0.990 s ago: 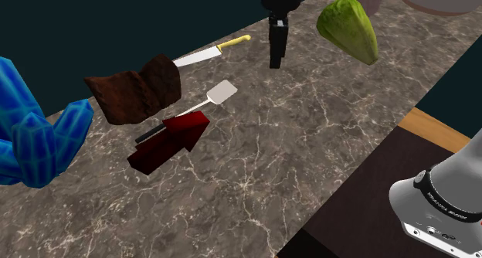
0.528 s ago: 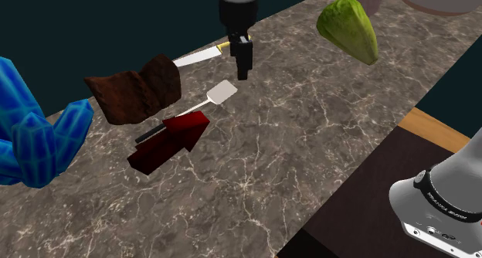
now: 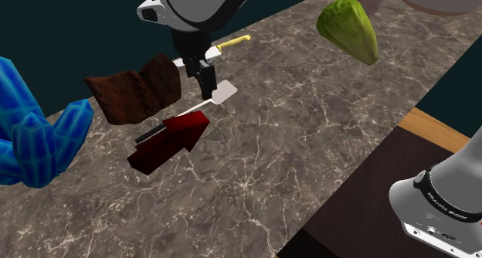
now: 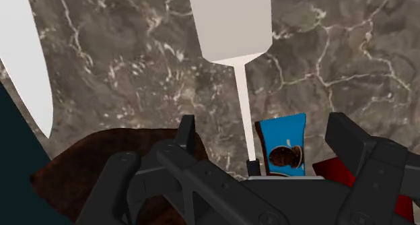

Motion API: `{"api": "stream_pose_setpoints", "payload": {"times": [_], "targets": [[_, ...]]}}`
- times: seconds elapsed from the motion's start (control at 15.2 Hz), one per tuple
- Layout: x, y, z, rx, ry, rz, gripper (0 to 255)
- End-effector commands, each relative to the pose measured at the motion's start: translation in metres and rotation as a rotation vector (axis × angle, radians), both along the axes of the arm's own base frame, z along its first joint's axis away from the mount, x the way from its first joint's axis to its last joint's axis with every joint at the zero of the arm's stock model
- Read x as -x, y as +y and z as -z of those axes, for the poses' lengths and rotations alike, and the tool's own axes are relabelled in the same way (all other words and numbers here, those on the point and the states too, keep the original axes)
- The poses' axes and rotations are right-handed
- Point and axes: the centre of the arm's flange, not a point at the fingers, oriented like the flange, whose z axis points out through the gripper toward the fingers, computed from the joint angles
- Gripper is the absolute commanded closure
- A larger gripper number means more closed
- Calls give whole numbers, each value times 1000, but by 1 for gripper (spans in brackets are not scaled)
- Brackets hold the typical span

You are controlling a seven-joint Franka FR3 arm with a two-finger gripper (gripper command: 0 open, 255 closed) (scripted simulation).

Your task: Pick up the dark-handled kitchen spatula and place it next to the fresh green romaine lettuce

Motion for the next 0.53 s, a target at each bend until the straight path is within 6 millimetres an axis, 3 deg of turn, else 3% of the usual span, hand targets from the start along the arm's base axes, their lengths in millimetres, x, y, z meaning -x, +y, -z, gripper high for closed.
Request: {"api": "stream_pose_setpoints", "payload": {"times": [0.0, 0.13, 0.46], "targets": [[-7, 22, 9, -7, -7, -85, 0], [-12, 38, 15, -12, -12, -142, 0], [-12, 39, 41, -12, -12, -142, 0]]}}
